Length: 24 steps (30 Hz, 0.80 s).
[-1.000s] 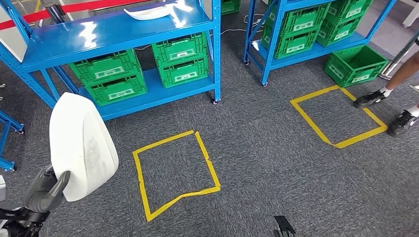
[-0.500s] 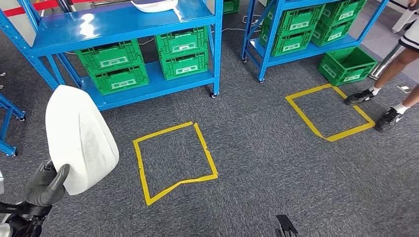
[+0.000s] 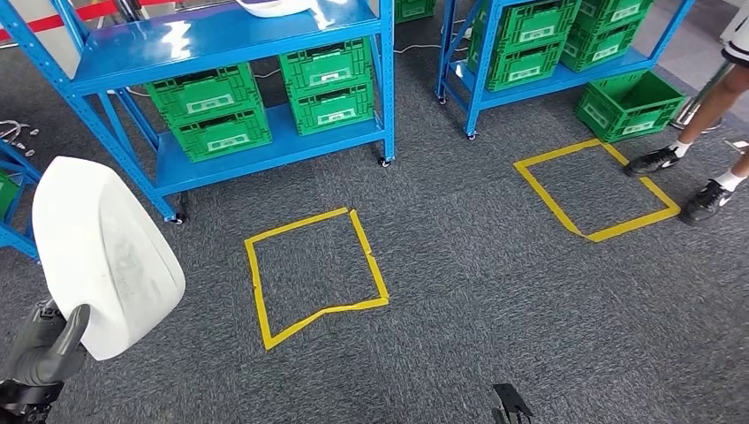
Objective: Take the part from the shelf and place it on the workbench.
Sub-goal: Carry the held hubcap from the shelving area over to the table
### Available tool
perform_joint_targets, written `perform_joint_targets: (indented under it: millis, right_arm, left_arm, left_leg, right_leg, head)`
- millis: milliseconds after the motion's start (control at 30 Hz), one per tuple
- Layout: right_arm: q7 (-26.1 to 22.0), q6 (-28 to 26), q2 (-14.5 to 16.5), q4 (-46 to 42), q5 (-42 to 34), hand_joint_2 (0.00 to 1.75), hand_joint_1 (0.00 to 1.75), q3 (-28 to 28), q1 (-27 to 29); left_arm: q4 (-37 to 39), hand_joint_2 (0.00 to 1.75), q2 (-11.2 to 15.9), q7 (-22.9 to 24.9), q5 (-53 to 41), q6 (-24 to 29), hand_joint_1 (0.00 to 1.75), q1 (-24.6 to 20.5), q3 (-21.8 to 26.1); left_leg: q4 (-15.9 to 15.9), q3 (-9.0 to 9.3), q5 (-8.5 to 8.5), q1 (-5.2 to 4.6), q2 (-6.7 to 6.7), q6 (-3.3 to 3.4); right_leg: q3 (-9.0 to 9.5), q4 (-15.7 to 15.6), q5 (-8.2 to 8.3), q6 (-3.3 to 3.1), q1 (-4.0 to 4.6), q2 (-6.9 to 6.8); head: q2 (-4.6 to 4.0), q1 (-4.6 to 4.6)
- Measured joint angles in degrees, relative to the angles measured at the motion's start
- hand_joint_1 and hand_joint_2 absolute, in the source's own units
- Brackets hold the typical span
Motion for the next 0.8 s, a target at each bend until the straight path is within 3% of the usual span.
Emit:
perform_joint_targets:
  millis: [67, 133, 200, 233, 300, 333, 400, 433, 467, 500, 567, 633, 667, 733, 800]
  right_arm:
    - [-0.01, 0.11, 0.04, 0.00, 0.08, 0.00, 0.00, 0.00, -0.03]
    - [0.05, 0.22, 0.10, 0.00, 0.08, 0.00, 0.00, 0.01, -0.07]
    - [0.27, 0.25, 0.15, 0.00, 0.07, 0.00, 0.00, 0.00, -0.10]
    - [0.39, 0.27, 0.17, 0.00, 0.13, 0.00, 0.00, 0.00, -0.14]
    - [0.53, 0.40, 0.25, 0.00, 0.44, 0.00, 0.00, 0.02, -0.15]
    - [0.55, 0.48, 0.28, 0.00, 0.66, 0.00, 0.00, 0.02, -0.10]
    - [0.43, 0.60, 0.32, 0.00, 0.94, 0.00, 0.00, 0.03, 0.02]
    - [0.28, 0.62, 0.32, 0.00, 0.95, 0.00, 0.00, 0.03, 0.04]
    - [0.11, 0.62, 0.32, 0.00, 0.91, 0.00, 0.00, 0.03, 0.03]
    - [-0.04, 0.61, 0.32, 0.00, 0.90, 0.00, 0.00, 0.03, 0.00]
    - [-0.23, 0.60, 0.31, 0.00, 1.06, 0.00, 0.00, 0.03, -0.09]
    - [-0.51, 0.62, 0.31, 0.00, 1.46, 0.00, 0.00, 0.08, -0.12]
    - [-0.73, 0.64, 0.32, 0.00, 1.64, 0.00, 0.00, 0.11, -0.12]
    - [-1.34, 0.68, 0.36, 0.00, 1.87, 0.00, 0.00, 0.21, -0.18]
    - [-2.14, 0.69, 0.32, -0.01, 1.92, 0.00, 0.00, 0.29, -0.28]
  left_arm:
    - [-0.24, 1.75, 0.02, 0.04, 0.26, 0.00, 1.75, 0.16, 0.52]
    - [-0.57, 1.75, 0.03, 0.05, 0.35, 0.01, 1.75, 0.23, 0.97]
    - [-1.01, 1.75, 0.04, 0.00, 0.36, 0.01, 1.75, 0.58, 1.44]
    - [-1.34, 1.75, 0.04, -0.02, 0.36, 0.01, 1.75, 0.86, 1.67]
    - [-2.03, 1.75, 0.01, 0.03, 0.51, 0.01, 1.75, 1.28, 2.04]
    - [-2.25, 1.75, -0.02, 0.16, 0.74, 0.01, 1.75, 1.35, 2.14]
    - [-2.36, 1.75, -0.05, 0.50, 1.29, 0.01, 1.75, 1.32, 2.36]
    - [-2.35, 1.75, -0.06, 0.61, 1.50, 0.01, 1.75, 1.34, 2.51]
    - [-2.35, 1.75, -0.06, 0.66, 1.61, 0.01, 1.75, 1.37, 2.70]
    - [-2.39, 1.75, -0.07, 0.66, 1.70, 0.01, 1.75, 1.42, 2.89]
    - [-2.68, 1.75, -0.11, 0.65, 1.78, 0.01, 1.75, 1.67, 3.17]
    - [-3.21, 1.75, -0.21, 0.53, 1.34, 0.04, 1.75, 2.01, 3.34]
    - [-3.53, 1.75, -0.25, 0.39, 1.01, 0.09, 1.75, 2.24, 3.42]
    - [-4.36, 1.75, -0.14, 0.10, 0.43, 0.20, 1.75, 2.95, 3.71]
    - [-5.40, 1.75, 0.08, -0.09, 0.25, 0.24, 1.75, 3.68, 4.16]
  left_leg:
    - [-8.63, 6.07, 1.78, -0.41, 1.60, 0.77]
    - [-13.48, 8.99, 2.11, -1.14, 3.06, 1.66]
    - [-14.18, 8.62, 2.42, -1.47, 2.50, 2.41]
    - [-14.57, 8.54, 2.65, -1.31, 1.95, 2.75]
    - [-15.02, 8.32, 3.41, -0.85, 0.85, 3.42]
    - [-15.02, 8.11, 3.73, -0.73, 0.32, 3.67]
    - [-14.66, 7.25, 4.12, -0.72, -0.99, 3.94]
    - [-14.36, 6.82, 4.25, -0.73, -1.73, 3.94]
    - [-13.99, 6.42, 4.35, -0.72, -2.49, 3.88]
    - [-13.56, 6.06, 4.38, -0.70, -3.24, 3.80]
    - [-12.64, 5.33, 4.36, -0.68, -4.59, 3.46]
    - [-12.04, 4.59, 4.51, -0.64, -5.81, 2.79]
    - [-12.03, 4.31, 4.72, -0.62, -6.39, 2.36]
    - [-12.18, 3.90, 5.12, -0.48, -7.19, 1.59]
    - [-10.34, 2.81, 3.85, -0.58, -5.39, 0.94]
  right_leg:
    - [-0.18, 0.07, 0.31, 0.21, 0.21, -1.11]
    - [-0.06, 0.00, 0.61, 0.70, 0.28, -2.19]
    - [0.11, -0.21, 0.86, 1.30, 0.27, -3.33]
    - [0.05, 0.00, 0.68, 1.64, 0.24, -3.07]
    - [-1.11, 2.69, -1.39, 2.26, 0.14, -0.56]
    - [-2.45, 5.80, -3.33, 2.45, 0.02, 1.14]
    - [-5.63, 13.17, -6.95, 2.62, -0.01, 2.60]
    - [-6.51, 15.39, -7.58, 2.66, -0.01, 2.73]
    - [-6.38, 15.52, -7.08, 2.65, -0.01, 2.81]
    - [-5.08, 13.32, -5.60, 2.58, -0.04, 3.02]
    - [-1.11, 5.80, -2.52, 2.35, -0.19, 5.09]
    - [0.89, 1.53, -1.44, 2.06, -0.21, 6.80]
    - [0.87, 1.34, -1.51, 1.89, -0.09, 6.81]
    - [0.86, 0.93, -0.98, 1.16, -0.11, 5.48]
    - [0.93, 0.29, -0.44, 0.38, -0.38, 4.15]
  head:
    - [0.00, -0.01]
    - [-0.01, 0.07]
    - [-0.01, 0.14]
    - [0.00, 0.11]
    - [0.00, 0.26]
    - [0.00, 0.41]
    - [0.00, 0.67]
    - [-0.01, 0.72]
    - [-0.01, 0.72]
    - [-0.01, 0.74]
    - [-0.01, 0.74]
    - [0.00, 0.76]
    - [0.00, 0.78]
    - [0.00, 0.82]
    - [-0.01, 0.43]
